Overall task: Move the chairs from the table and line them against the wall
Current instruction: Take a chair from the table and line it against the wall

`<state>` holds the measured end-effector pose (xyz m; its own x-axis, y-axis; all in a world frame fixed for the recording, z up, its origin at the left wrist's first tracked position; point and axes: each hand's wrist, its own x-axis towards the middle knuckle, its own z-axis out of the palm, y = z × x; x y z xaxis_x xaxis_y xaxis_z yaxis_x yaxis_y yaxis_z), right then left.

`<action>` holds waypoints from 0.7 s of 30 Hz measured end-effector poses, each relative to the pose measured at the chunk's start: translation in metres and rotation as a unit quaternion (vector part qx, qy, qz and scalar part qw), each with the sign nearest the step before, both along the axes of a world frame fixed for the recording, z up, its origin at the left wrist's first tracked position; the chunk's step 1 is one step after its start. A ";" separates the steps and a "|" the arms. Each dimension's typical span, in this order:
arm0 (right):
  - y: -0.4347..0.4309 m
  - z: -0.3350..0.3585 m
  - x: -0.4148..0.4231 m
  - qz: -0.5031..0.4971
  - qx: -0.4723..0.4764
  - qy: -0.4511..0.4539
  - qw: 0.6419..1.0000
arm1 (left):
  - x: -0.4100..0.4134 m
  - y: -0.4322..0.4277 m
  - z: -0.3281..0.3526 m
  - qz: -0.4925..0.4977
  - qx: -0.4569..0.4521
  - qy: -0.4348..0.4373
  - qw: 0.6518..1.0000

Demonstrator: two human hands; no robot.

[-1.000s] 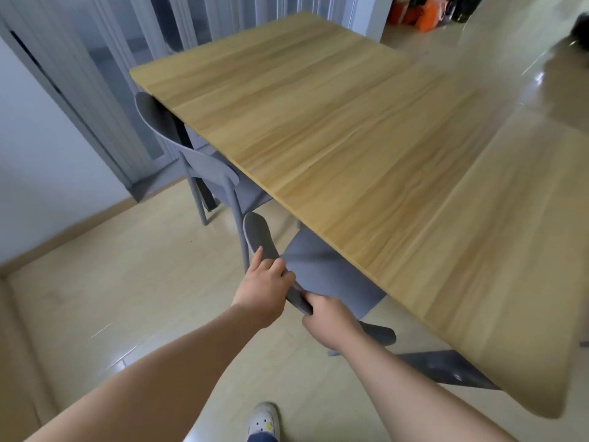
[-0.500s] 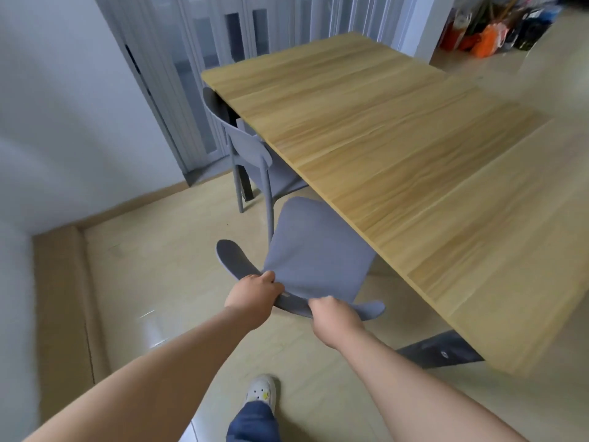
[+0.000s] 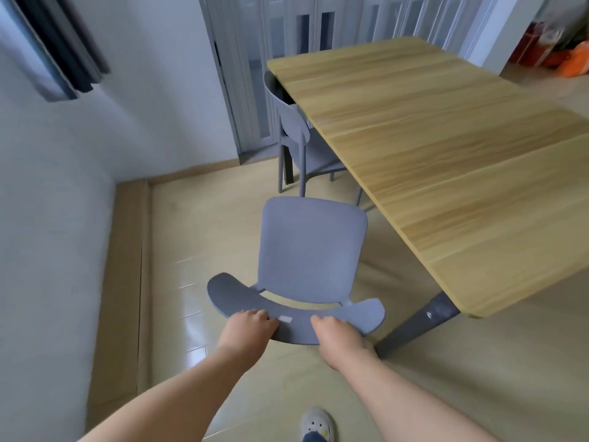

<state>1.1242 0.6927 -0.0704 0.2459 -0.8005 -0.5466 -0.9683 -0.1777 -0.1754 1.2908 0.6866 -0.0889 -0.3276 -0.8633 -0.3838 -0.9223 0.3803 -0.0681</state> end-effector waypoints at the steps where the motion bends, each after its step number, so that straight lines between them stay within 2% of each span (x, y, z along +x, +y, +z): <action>1: 0.008 -0.001 -0.004 -0.012 -0.005 0.003 1.000 | -0.003 0.009 -0.002 -0.007 0.005 -0.008 1.000; 4: 0.034 0.002 -0.014 -0.068 -0.025 0.005 0.997 | -0.017 0.034 0.000 -0.031 0.021 -0.035 0.999; 12: 0.117 0.024 -0.015 -0.126 -0.072 0.033 0.989 | -0.034 0.104 0.023 -0.095 0.022 -0.065 0.993; 17: 0.172 0.024 -0.019 -0.159 -0.063 0.022 0.985 | -0.034 0.143 0.022 -0.092 0.038 -0.035 0.994; 21: 0.183 0.031 -0.022 -0.197 -0.026 0.013 0.980 | -0.023 0.157 0.024 -0.045 0.000 0.008 0.999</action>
